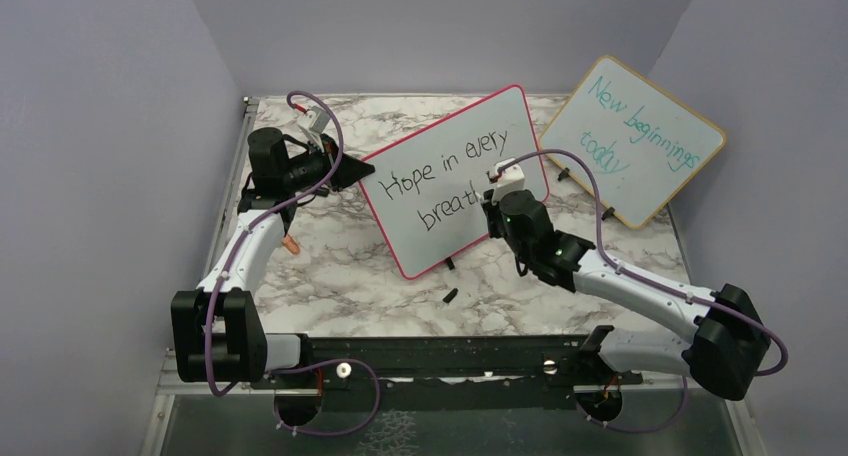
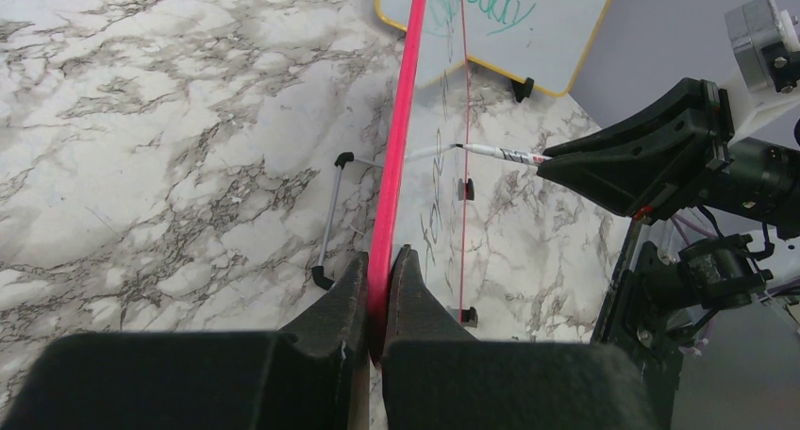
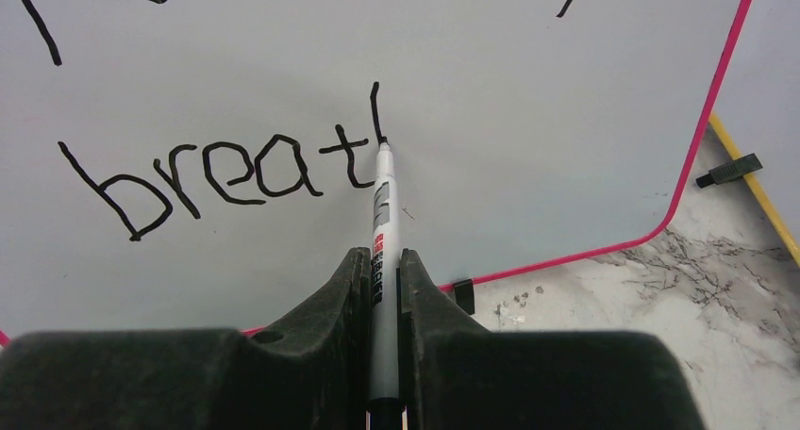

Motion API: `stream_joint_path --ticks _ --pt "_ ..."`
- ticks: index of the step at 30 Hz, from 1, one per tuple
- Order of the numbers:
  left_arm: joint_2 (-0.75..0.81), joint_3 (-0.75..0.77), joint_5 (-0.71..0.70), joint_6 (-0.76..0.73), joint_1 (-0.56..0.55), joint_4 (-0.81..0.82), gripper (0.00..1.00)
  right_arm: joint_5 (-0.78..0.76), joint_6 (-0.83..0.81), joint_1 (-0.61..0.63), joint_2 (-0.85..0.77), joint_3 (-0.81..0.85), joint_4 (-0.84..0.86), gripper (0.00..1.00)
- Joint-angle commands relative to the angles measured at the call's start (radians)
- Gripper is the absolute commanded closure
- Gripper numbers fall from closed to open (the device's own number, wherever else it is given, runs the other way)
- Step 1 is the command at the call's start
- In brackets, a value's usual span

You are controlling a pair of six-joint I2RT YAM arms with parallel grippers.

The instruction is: Write a sentence on the whiteboard

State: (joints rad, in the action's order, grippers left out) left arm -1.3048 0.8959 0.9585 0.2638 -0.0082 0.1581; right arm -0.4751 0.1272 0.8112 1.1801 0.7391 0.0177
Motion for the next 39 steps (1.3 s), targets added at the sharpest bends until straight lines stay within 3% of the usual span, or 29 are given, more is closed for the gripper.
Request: stream_joint_path --ticks 1,39 --pt "-0.052 -0.034 -0.144 -0.157 -0.006 -0.113 1.0 -0.031 -0.017 -0.005 0.02 0.037 0.057 0.99" --pt "-0.05 -0.034 -0.15 -0.162 -0.006 -0.117 1.0 -0.032 0.084 -0.021 -0.024 -0.029 -0.091 0.99"
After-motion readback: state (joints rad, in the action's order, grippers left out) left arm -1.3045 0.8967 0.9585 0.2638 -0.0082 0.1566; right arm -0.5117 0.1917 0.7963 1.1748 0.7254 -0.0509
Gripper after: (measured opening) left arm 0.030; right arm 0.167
